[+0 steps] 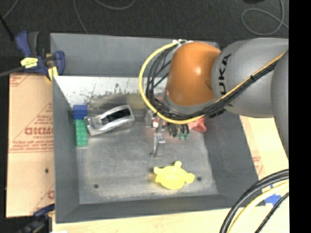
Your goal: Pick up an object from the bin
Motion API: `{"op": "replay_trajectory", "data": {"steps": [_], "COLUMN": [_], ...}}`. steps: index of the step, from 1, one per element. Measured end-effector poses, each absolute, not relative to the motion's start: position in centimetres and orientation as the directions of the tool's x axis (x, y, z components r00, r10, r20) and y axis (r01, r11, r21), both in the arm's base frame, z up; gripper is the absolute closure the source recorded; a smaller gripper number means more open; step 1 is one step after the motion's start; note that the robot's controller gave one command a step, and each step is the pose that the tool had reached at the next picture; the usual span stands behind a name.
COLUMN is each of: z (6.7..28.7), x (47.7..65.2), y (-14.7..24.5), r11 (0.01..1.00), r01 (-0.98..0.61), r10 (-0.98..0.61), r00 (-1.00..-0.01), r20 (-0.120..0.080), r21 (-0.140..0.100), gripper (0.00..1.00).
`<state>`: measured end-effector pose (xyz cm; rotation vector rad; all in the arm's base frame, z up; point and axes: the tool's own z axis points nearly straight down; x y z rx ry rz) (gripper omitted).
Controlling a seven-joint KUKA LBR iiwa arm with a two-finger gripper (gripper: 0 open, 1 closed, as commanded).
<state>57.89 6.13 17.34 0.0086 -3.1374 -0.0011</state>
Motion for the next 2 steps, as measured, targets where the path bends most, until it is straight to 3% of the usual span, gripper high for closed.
{"op": "replay_trajectory", "data": {"steps": [1, 2], "z": [17.8, 13.7], "x": [58.0, 59.8], "y": [6.1, 5.0], "r11": [1.000, 1.000], "r01": [-0.004, -0.020], "r10": [-0.004, -0.020], "r00": [-1.000, -1.000], "r20": [-0.002, -0.011], "r21": [0.001, 0.001], "gripper": [0.00, 0.00]}}
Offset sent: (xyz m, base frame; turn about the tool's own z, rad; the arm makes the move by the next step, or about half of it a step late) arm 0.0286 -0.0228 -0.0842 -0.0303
